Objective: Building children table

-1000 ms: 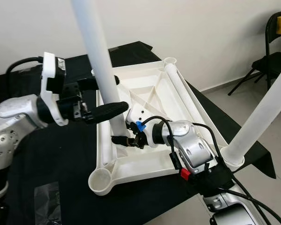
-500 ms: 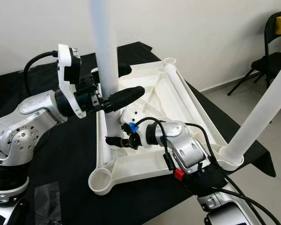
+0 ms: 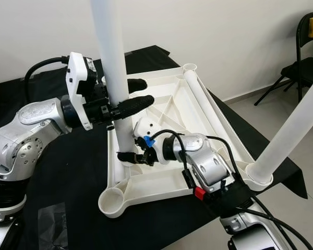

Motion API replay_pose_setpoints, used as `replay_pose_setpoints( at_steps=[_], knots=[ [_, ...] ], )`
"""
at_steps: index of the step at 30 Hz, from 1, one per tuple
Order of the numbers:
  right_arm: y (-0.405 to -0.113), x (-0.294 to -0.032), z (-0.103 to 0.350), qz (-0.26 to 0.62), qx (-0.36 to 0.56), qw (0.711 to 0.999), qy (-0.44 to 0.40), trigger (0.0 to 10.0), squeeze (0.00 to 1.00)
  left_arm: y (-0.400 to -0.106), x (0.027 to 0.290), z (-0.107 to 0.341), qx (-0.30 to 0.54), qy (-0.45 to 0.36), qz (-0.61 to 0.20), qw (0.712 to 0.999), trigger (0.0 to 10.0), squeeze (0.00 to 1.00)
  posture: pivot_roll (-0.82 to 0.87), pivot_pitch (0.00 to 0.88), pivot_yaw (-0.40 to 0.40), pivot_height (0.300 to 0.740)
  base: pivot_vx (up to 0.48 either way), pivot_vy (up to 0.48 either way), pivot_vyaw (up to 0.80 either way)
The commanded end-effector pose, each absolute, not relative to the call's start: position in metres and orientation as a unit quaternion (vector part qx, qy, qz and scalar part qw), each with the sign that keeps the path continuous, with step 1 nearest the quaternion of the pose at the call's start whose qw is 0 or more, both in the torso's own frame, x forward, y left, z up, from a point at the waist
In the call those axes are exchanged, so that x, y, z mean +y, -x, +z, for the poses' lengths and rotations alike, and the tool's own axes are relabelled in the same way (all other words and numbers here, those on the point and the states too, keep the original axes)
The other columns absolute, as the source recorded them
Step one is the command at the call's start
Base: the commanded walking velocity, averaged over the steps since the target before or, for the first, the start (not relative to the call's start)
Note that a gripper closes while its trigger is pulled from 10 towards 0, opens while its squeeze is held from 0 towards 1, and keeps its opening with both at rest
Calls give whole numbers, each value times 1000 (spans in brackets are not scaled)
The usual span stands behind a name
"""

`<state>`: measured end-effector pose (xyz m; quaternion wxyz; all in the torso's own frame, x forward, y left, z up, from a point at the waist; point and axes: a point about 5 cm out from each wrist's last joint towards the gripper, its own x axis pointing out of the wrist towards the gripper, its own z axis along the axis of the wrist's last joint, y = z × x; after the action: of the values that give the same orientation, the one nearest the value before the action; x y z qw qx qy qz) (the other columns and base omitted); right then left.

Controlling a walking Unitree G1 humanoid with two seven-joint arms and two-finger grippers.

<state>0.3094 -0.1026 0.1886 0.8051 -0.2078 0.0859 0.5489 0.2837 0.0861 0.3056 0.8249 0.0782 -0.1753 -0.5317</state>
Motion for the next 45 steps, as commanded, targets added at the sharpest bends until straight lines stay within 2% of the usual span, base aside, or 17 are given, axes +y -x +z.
replay_pose_setpoints(
  at_steps=[1,9,10,12,13,19,20,22,25,27,28,30,31,35,41,42,45],
  knots=[
    [-308,-99,193,561,76,796,214,0,0,-289,95,307,-176,-109,-511,834,0,0,-25,97,58,740,0,0,0],
    [-309,-96,199,561,59,800,203,0,0,-294,100,318,-195,-110,-496,839,0,0,-23,93,56,740,0,0,0],
    [-310,-95,212,567,16,805,173,10000,0,-296,102,325,-205,-103,-495,838,0,0,-23,93,54,740,0,0,0],
    [-310,-96,218,570,-3,806,159,10000,0,-297,103,328,-209,-99,-495,837,0,0,-23,92,53,740,0,0,0],
    [-309,-98,226,577,-26,803,144,10000,1000,-298,105,332,-212,-96,-498,835,0,0,-22,92,53,740,0,0,0],
    [-308,-107,241,591,-66,794,128,10000,1000,-299,110,340,-214,-93,-507,829,0,0,-23,91,53,740,0,0,0],
    [-305,-124,255,619,-76,771,127,10000,1000,-299,114,349,-203,-91,-538,813,0,0,-22,86,55,740,0,0,0],
    [-305,-124,255,619,-76,771,127,10000,1000,-299,114,349,-203,-91,-538,813,0,0,-22,86,55,740,0,0,0],
    [-301,-137,256,652,-49,739,161,10000,1000,-294,112,352,-182,-112,-587,781,0,0,-22,84,53,740,0,0,0],
    [-301,-137,255,653,-46,737,166,10000,1000,-294,111,352,-180,-110,-594,776,0,0,-21,84,53,740,0,0,0],
    [-302,-137,255,654,-46,736,169,10000,902,-292,110,352,-177,-106,-606,769,0,0,-21,83,53,740,0,0,0],
    [-302,-137,255,654,-46,736,169,10000,902,-292,110,352,-177,-106,-606,769,0,0,-21,83,53,740,0,0,0],
    [-305,-134,255,650,-55,738,171,10000,0,-289,106,352,-171,-99,-623,757,0,0,-21,83,53,740,0,0,0],
    [-306,-121,255,663,-69,731,145,10000,0,-286,98,353,-169,-77,-647,740,0,0,-18,81,53,740,0,0,0],
    [-303,-99,249,686,-75,713,125,10000,0,-286,92,353,-170,-62,-658,731,0,0,-19,81,51,740,0,0,0],
    [-304,-87,242,689,-72,712,117,10000,0,-284,89,355,-174,-50,-665,725,0,0,-16,80,48,740,0,0,0],
    [-306,-79,235,685,-64,717,115,10000,0,-283,87,357,-177,-40,-670,720,0,0,-15,81,47,740,0,0,0]
  ],
)
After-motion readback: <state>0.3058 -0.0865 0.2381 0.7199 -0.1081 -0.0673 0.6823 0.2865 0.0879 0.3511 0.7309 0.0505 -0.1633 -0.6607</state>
